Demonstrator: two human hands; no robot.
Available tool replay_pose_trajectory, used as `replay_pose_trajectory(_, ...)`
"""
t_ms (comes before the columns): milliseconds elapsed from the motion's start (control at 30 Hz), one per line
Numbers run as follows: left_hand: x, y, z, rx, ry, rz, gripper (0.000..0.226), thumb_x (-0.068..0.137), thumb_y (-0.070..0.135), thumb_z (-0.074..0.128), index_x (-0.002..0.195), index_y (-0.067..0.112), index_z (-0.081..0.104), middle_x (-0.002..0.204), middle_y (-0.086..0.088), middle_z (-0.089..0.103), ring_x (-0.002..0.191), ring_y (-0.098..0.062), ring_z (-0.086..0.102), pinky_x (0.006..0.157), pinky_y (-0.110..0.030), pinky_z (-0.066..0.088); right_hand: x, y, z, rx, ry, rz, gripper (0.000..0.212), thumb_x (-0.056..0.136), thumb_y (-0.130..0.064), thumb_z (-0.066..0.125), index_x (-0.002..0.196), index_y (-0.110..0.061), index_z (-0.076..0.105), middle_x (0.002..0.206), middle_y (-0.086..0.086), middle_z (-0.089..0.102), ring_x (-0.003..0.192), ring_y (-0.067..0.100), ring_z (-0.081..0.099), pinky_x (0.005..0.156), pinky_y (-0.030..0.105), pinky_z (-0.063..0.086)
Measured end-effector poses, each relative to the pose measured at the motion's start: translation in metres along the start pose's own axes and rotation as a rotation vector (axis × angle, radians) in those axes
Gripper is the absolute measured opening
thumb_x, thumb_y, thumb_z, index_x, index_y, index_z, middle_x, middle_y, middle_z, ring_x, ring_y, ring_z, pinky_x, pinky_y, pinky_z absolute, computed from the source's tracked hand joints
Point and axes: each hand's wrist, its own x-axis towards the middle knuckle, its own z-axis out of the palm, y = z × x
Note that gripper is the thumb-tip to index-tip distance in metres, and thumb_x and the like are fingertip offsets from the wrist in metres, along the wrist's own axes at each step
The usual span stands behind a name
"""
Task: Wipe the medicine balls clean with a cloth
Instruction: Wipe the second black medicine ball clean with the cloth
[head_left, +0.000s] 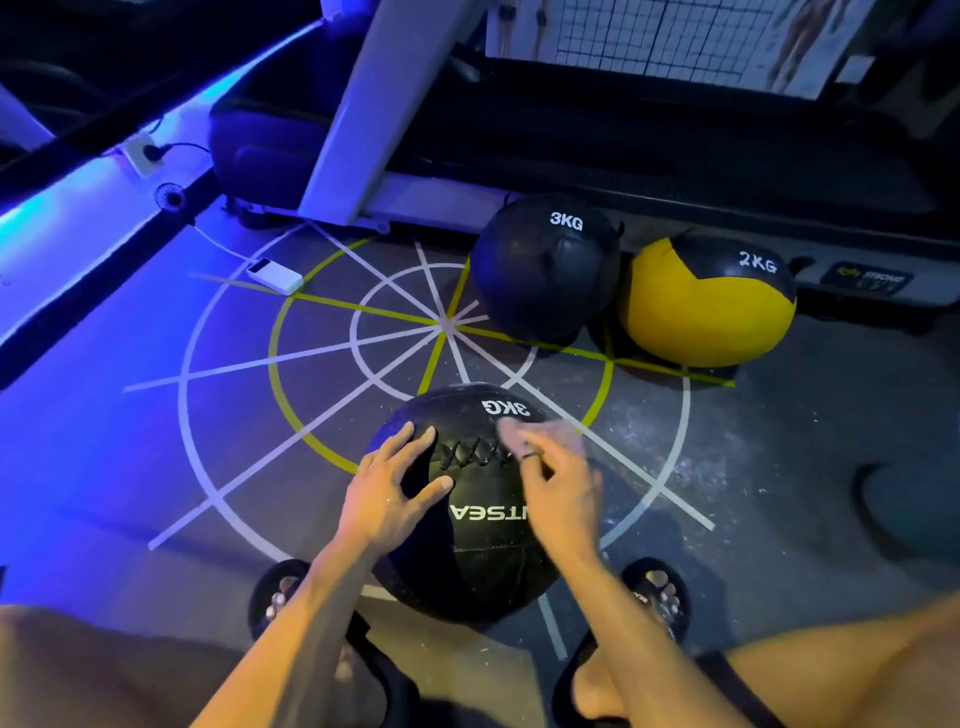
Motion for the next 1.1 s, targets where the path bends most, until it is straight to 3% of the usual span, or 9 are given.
replay_pose_trajectory(133,0.004,-0.011,0.004,0.018,0.015,0.012,0.078,0.081,0.077,0.043,0.153,0.046,0.038,0.164,0.015,0.027,0.150,-0.024,0.032,0.121,-0.053,0.025,-0.030,-0.006,0.017,-0.190,-0.314,-0.575,0.032,0.091,-0.011,0.063,0.115,-0.028,0.075,0.118,-0.009,0.074,0.104,0.011,0.070,0.086,0.028,0.057)
replay_pose_trajectory(233,0.008,-0.013,0.002,0.002,0.020,0.006,0.076,0.083,0.080,0.046,0.152,0.049,0.036,0.165,0.015,0.027,0.151,-0.020,0.028,0.122,-0.052,0.020,-0.009,0.012,-0.006,-0.223,-0.273,-0.502,0.030,0.096,-0.012,0.060,0.119,-0.026,0.074,0.132,-0.009,0.068,0.124,0.005,0.061,0.106,0.030,0.051)
replay_pose_trajectory(367,0.006,-0.006,0.004,-0.047,0.039,0.004,0.071,0.087,0.071,0.056,0.152,0.046,0.040,0.165,0.015,0.028,0.149,-0.021,0.025,0.122,-0.048,0.020,0.014,0.020,-0.028,-0.167,-0.007,-0.025,0.023,0.102,-0.018,0.061,0.111,-0.034,0.074,0.111,-0.012,0.071,0.065,-0.007,0.061,0.059,0.007,0.047)
replay_pose_trajectory(433,0.006,-0.003,0.006,-0.056,0.043,0.011,0.072,0.086,0.074,0.057,0.151,0.046,0.040,0.164,0.015,0.029,0.147,-0.022,0.026,0.122,-0.047,0.022,0.002,0.013,-0.012,-0.105,-0.048,-0.033,0.026,0.102,-0.016,0.061,0.120,-0.029,0.074,0.091,-0.012,0.069,0.054,-0.009,0.056,0.048,0.007,0.043)
replay_pose_trajectory(567,0.007,-0.003,0.007,-0.033,0.054,0.017,0.080,0.080,0.085,0.044,0.150,0.047,0.041,0.164,0.014,0.031,0.145,-0.020,0.029,0.122,-0.053,0.024,-0.019,0.001,0.010,-0.231,-0.308,-0.573,0.046,0.092,-0.005,0.066,0.132,-0.028,0.066,0.133,-0.010,0.065,0.125,-0.009,0.054,0.108,0.011,0.040)
replay_pose_trajectory(633,0.006,-0.004,0.008,-0.040,0.040,0.016,0.074,0.085,0.080,0.053,0.151,0.049,0.039,0.164,0.016,0.029,0.146,-0.020,0.027,0.122,-0.056,0.022,0.001,0.006,-0.005,-0.236,-0.260,-0.487,0.035,0.095,-0.012,0.066,0.123,-0.031,0.072,0.127,-0.019,0.068,0.118,-0.013,0.058,0.099,0.011,0.049)
replay_pose_trajectory(733,0.004,-0.003,0.009,-0.046,0.058,0.005,0.068,0.088,0.070,0.057,0.151,0.049,0.040,0.164,0.017,0.029,0.147,-0.021,0.026,0.122,-0.056,0.020,0.025,0.007,-0.025,-0.228,-0.060,-0.080,0.020,0.102,-0.024,0.062,0.116,-0.031,0.074,0.091,-0.015,0.071,0.064,-0.001,0.060,0.066,0.013,0.053)
replay_pose_trajectory(933,0.003,-0.002,0.017,-0.020,0.055,0.041,0.072,0.080,0.073,0.048,0.149,0.054,0.036,0.160,0.023,0.027,0.147,-0.023,0.031,0.120,-0.060,0.022,-0.022,-0.025,0.030,-0.209,-0.354,-0.601,0.034,0.093,-0.006,0.060,0.119,-0.024,0.072,0.123,-0.007,0.072,0.116,0.013,0.067,0.097,0.035,0.057)
replay_pose_trajectory(1100,0.004,-0.007,0.006,-0.080,-0.047,0.043,0.083,0.076,0.089,0.047,0.151,0.056,0.036,0.165,0.022,0.022,0.151,-0.020,0.021,0.122,-0.063,0.012,0.027,-0.002,-0.013,-0.201,-0.153,-0.177,0.024,0.101,-0.020,0.060,0.113,-0.038,0.071,0.100,-0.010,0.073,0.071,-0.003,0.061,0.062,0.008,0.048)
